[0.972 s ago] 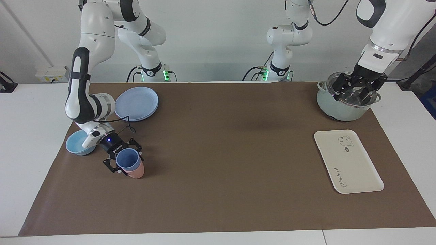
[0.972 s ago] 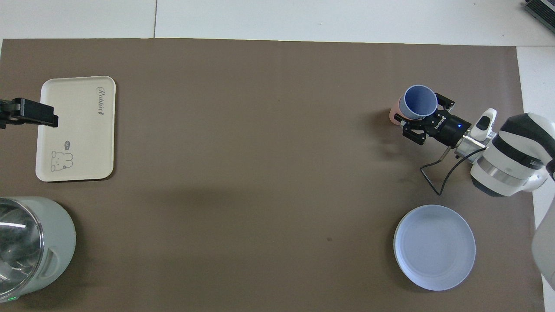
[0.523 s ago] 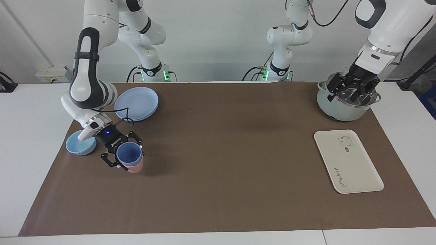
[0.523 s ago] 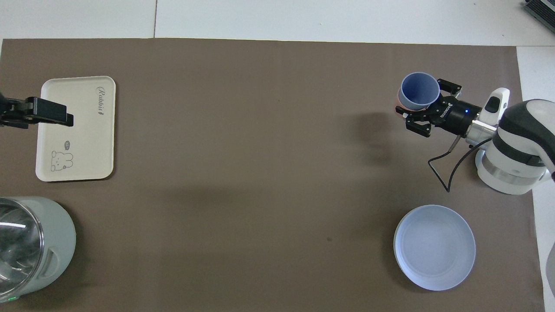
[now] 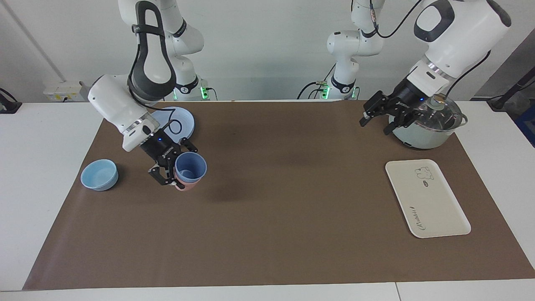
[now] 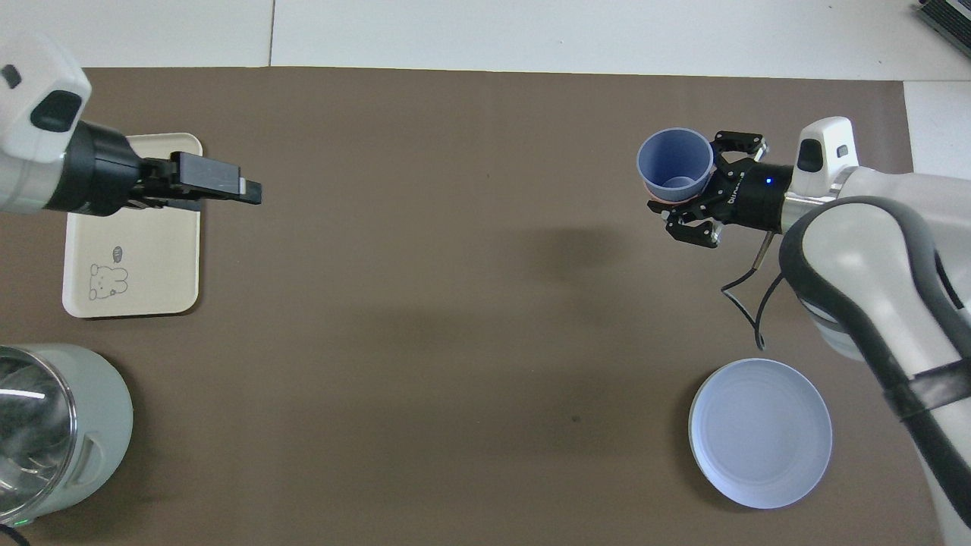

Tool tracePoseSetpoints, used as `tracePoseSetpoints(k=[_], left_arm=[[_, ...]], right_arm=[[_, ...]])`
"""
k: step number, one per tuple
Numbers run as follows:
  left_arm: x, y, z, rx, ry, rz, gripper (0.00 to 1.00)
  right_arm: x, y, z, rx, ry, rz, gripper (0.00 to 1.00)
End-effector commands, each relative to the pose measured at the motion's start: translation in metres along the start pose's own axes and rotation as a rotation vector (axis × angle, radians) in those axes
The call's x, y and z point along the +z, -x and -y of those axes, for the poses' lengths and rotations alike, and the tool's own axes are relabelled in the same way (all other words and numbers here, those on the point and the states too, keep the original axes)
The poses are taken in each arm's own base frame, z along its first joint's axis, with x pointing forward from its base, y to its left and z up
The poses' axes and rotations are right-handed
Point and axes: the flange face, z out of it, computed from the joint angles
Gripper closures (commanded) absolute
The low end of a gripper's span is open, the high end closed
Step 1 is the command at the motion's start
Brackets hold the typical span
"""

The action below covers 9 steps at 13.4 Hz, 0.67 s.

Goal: Place cup on tray
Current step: 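Grasp the blue cup with the left gripper and pull it from the pink cup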

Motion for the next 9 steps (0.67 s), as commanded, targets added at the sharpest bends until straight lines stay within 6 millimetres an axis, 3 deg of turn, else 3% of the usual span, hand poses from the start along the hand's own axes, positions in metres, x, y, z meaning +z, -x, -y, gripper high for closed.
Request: tracePoseSetpoints(k=[1,3,5,7,9], left_arm=[[0.051,-0.01,-0.045,-0.039,0.124,-0.013,0.08],[0.086,-0.01,-0.09,-0.082,0.184,-0.048,0.11],[0.114,-0.009,-0.121,-0.111,0.241,-0.063,0.15],[0.13,-0.004,-0.147,-0.111,0.261,-0.099,0.18],[0.146,-0.006,-0.159,-0.115,0.264,-0.117,0.21]], right_arm=[[0.005,-0.047,0.029,0.005,0.008,0.09,1.0],[0.017,-0.084,0.056,0.018,0.014,0.157,1.0],[0.029,-0.113,0.086,0.002,0.045,0.236,1.0],[0.039,-0.124,0.108,-0.016,0.058,0.311,1.0],[0.039,-0.126,0.112,-0.031,0.057,0.333,1.0]])
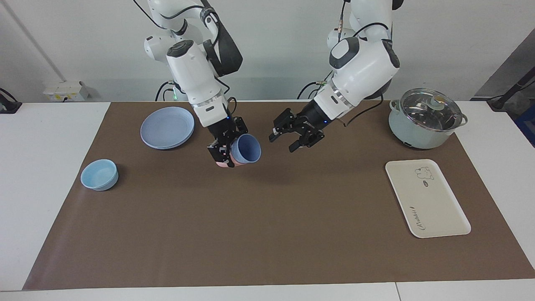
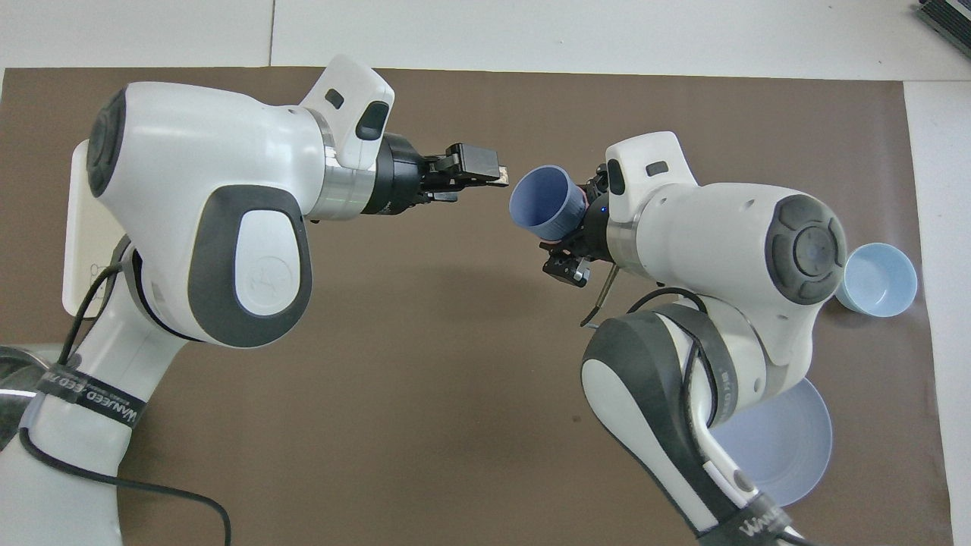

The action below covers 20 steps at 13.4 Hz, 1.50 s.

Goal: Place cup on tray
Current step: 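Grasp the blue cup with the left gripper and pull it from the pink cup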

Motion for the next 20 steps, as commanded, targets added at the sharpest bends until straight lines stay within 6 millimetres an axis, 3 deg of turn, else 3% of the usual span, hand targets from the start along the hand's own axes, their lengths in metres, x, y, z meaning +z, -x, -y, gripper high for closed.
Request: tracePoseSetpoints(k=[1,5,8,10,14,17,20], left_arm=[[0.015,-0.004,-0.006,-0.019,0.019,-0.025,0.23],[0.038,-0.008,0.01,-0.026,-0.012,-0.017,0.35],[0.059,-0.001,0.006,-0.016,-0.017,-0.011,0.47],[0.063,0.002,0.005,-0.016,-0.019,-0.001,0.61],[0.066,0.005,0.004,-0.013,-0.025,0.023,1.0],[0.062,0.006,0.005,-0.006,-0.04,0.078,1.0],[0.022,-0.02,0.003,0.008,-0.049,0.155,1.0]], right_arm=[[-0.008,0.001,-0.003,-0.002,0.01,0.028,1.0],[-0.006,-0.001,0.003,-0.04,0.016,0.057,1.0],[-0.007,-0.001,0.003,-0.041,0.018,0.056,1.0],[-0.007,-0.001,0.002,-0.046,0.022,0.06,1.0],[-0.007,-0.001,0.002,-0.049,0.024,0.061,1.0],[-0.007,-0.001,0.002,-0.047,0.025,0.061,1.0],[-0.007,0.0,0.001,-0.046,0.025,0.061,1.0]])
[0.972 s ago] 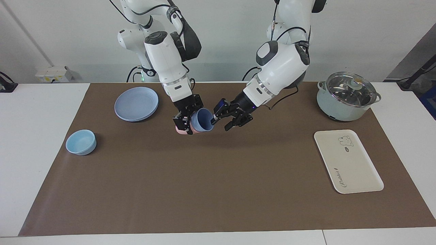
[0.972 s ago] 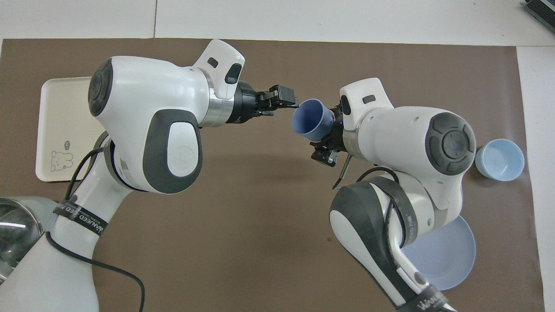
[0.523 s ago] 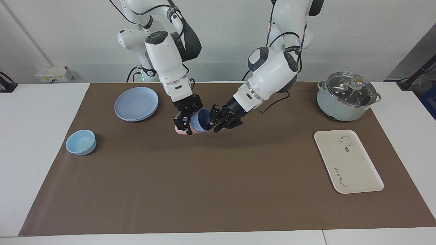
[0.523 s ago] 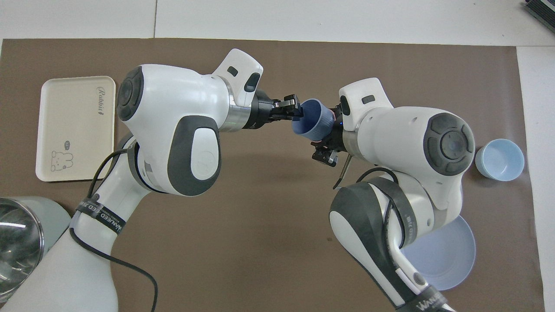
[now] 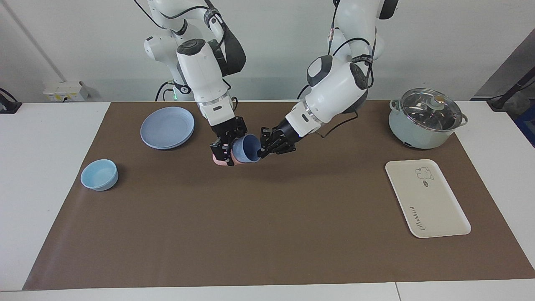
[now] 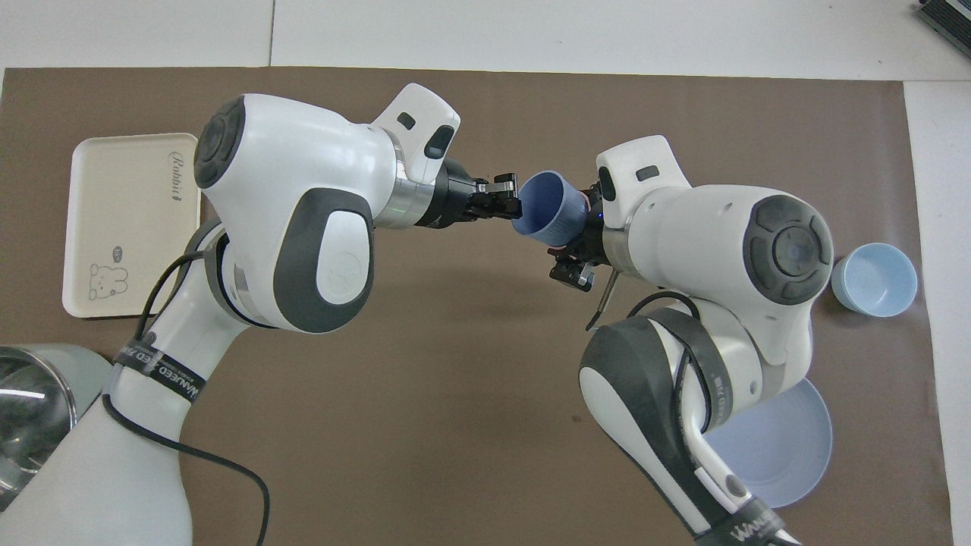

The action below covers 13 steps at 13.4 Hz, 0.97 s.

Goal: Place cup on tray
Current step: 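Carry the blue cup to the tray with the left gripper while the right gripper lowers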

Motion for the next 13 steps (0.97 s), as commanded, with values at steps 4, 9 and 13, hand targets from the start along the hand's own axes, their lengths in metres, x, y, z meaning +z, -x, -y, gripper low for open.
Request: tracePoseSetpoints(k=[4,9,13], left_arm=[[-0.102,-0.049,0.034,-0.061,-0.007,-0.002,1.0],[-0.206,-0.057,0.099,-0.018,-0.417,-0.169,1.0],[-0.268,-0.062,0.217,0.031,-0.574,-0.21,1.0]], right_arm=[[-0.009,-0.001,-0.002,0.006,0.012,0.006,1.0],[-0.016,0.025,-0.034,0.071,0.04,-0.006,1.0],[-0.02,0.081,-0.096,0.173,0.075,-0.185,1.0]])
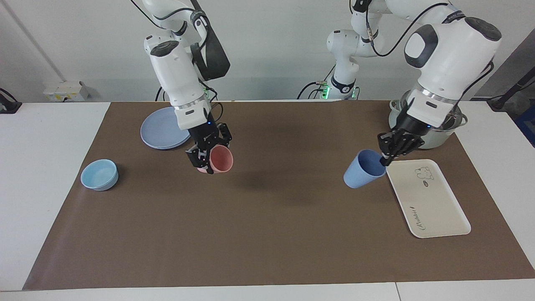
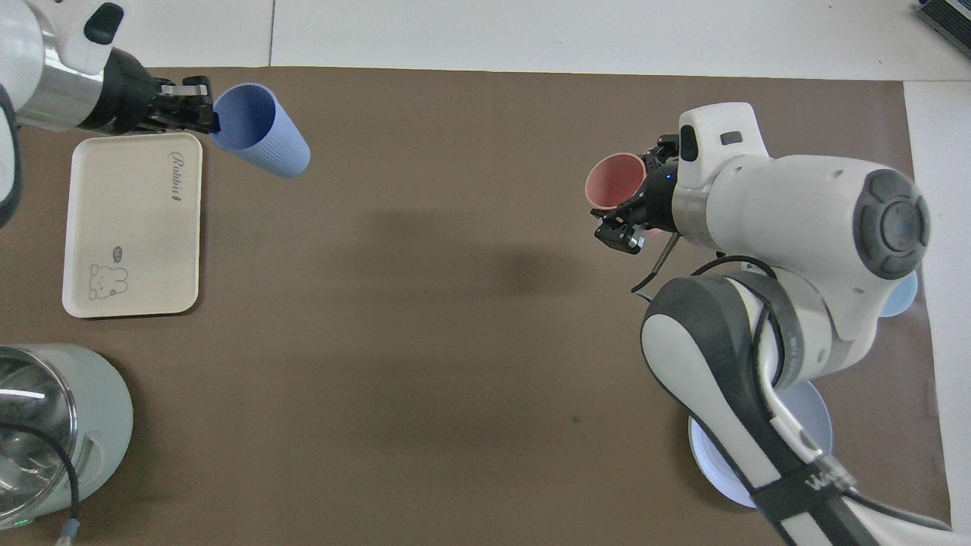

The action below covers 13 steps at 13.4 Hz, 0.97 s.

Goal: Place cup on tray
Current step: 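Carry the blue cup to the tray with the left gripper while the right gripper lowers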

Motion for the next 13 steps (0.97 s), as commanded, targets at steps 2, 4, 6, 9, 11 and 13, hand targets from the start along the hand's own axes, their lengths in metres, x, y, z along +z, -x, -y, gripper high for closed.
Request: tracePoseSetpoints(k=[2,4,6,9,11,13], left_arm=[[0.018,0.021,0.132,0.092,-0.071,-0.059,1.0],[0.033,0.025,0.18,0.089,-0.093,-0.058,1.0],[0.052,0.03,0.223,0.05,-0.106,-0.028,1.0],[0.083,0.04,0.268,-0.02,-0.108,-0.009,1.0],[0.109,0.043,0.292,-0.121,-0.03,0.001,1.0],[0.116,0.044,0.307,-0.142,-0.018,-0.004,1.0]], right_arm=[[0.014,0.065,-0.064,0.062,-0.033,-0.202,1.0],[0.031,0.11,-0.093,0.123,-0.037,-0.317,1.0],[0.055,0.145,-0.11,0.195,-0.031,-0.412,1.0],[0.077,0.182,-0.122,0.177,-0.026,-0.505,1.0],[0.105,0.221,-0.132,0.165,-0.05,-0.605,1.0],[0.126,0.254,-0.138,0.142,-0.052,-0.651,1.0]])
